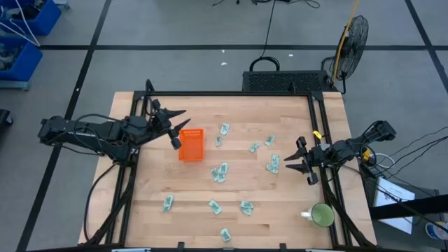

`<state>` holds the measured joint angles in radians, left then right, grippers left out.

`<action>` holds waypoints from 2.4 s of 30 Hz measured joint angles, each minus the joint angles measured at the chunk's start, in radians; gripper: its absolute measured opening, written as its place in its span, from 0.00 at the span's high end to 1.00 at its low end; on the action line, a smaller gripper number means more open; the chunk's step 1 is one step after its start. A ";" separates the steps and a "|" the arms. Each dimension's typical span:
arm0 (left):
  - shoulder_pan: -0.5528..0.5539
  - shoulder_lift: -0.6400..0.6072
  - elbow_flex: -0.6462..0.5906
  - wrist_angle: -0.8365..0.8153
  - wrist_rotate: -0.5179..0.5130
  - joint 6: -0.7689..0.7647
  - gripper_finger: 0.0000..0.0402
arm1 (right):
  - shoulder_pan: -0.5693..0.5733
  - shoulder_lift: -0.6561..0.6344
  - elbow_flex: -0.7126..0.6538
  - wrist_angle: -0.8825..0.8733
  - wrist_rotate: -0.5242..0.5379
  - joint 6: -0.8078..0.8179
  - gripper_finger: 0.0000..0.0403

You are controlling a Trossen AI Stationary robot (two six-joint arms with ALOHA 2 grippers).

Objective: Pick and place Stevia / Truvia into bins
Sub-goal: Put the green stevia packet into the orange bin

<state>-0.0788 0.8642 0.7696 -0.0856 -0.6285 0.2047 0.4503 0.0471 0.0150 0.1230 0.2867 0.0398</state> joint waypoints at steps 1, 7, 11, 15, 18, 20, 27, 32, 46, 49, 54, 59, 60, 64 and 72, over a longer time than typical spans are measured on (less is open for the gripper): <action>0.000 0.000 0.000 0.000 0.000 0.000 0.59 | 0.000 0.000 0.000 0.000 0.000 0.000 0.75; 0.000 0.000 0.000 0.000 0.000 -0.005 0.59 | 0.000 0.000 0.000 0.000 0.000 0.000 0.75; 0.000 0.000 0.000 0.000 0.000 -0.002 0.59 | 0.000 0.000 0.000 0.032 -0.003 0.036 0.75; 0.000 0.000 0.000 0.004 0.000 -0.002 0.59 | 0.001 0.000 0.000 0.114 -0.003 0.110 0.75; 0.000 0.000 0.000 0.023 0.000 -0.003 0.59 | 0.001 0.000 0.000 0.254 0.037 0.123 0.75; 0.000 0.000 0.000 0.039 0.000 -0.004 0.59 | 0.000 0.000 0.000 0.382 0.107 0.134 0.75; 0.000 0.000 0.000 0.093 0.000 -0.006 0.59 | 0.000 0.028 0.133 0.329 0.288 -0.032 0.75; 0.000 0.002 0.000 0.088 0.000 -0.003 0.59 | 0.000 0.173 0.304 0.195 0.397 -0.050 0.75; 0.164 0.115 0.000 0.237 0.095 -0.113 0.59 | -0.071 0.661 0.742 -0.217 0.445 -0.088 0.75; 0.229 0.160 0.000 0.223 0.225 -0.140 0.59 | -0.070 0.695 0.710 -0.217 0.443 -0.119 0.75; 0.355 0.261 0.010 0.214 0.417 -0.199 0.59 | -0.071 0.725 0.658 -0.195 0.444 -0.164 0.75; 0.470 0.410 0.133 0.064 0.512 -0.200 0.59 | -0.107 0.759 0.599 0.029 0.483 -0.261 0.75; 0.486 0.448 0.161 0.027 0.522 -0.200 0.59 | -0.116 0.767 0.589 0.106 0.505 -0.279 0.75; 0.524 0.611 0.243 -0.040 0.532 -0.171 0.59 | -0.157 0.787 0.541 0.329 0.527 -0.372 0.75; 0.539 0.869 0.288 -0.028 0.535 -0.189 0.59 | -0.189 0.789 0.408 0.352 0.525 -0.445 0.75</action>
<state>0.4603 1.7332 1.0576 -0.1133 -0.0937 0.0156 0.2611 0.8364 0.4232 0.4754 0.8113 -0.4057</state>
